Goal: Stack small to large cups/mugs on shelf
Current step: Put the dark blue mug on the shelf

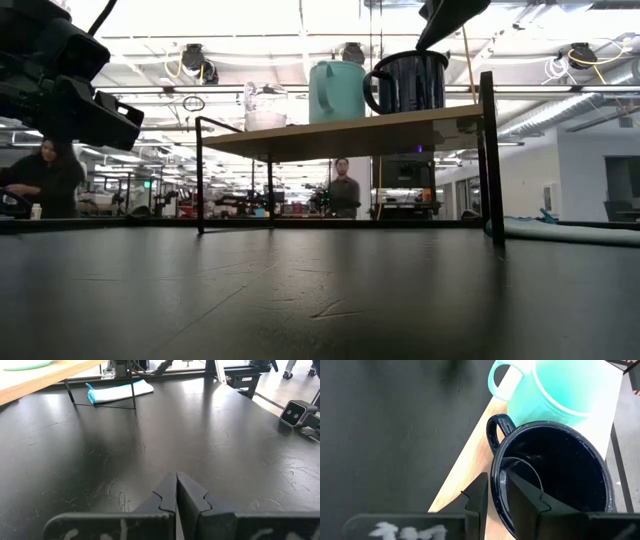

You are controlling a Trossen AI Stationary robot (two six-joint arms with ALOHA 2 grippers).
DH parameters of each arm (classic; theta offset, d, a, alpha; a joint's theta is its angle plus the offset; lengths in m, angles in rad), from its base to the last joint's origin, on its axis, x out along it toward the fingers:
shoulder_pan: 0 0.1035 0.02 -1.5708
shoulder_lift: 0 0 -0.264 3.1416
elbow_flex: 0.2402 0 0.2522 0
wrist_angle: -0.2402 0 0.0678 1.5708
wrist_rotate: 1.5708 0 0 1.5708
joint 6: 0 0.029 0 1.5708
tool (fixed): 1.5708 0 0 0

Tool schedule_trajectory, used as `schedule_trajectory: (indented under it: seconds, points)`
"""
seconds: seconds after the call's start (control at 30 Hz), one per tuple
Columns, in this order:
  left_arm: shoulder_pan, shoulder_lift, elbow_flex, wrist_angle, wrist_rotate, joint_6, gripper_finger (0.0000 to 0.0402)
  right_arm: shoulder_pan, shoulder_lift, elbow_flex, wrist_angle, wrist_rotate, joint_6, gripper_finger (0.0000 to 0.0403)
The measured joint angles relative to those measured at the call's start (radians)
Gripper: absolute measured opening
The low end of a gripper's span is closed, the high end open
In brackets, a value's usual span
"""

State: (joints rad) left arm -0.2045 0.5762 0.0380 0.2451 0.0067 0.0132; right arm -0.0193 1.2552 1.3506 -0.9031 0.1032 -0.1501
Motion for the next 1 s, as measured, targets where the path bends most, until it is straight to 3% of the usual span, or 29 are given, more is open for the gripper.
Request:
schedule_trajectory:
  seconds: [1.0]
  points:
    - [0.0, 0.0, 0.0, 0.019, 0.0, -0.004, 0.0008, 0.0, 0.014, -0.001, -0.033, 0.0, 0.004, 0.0061]
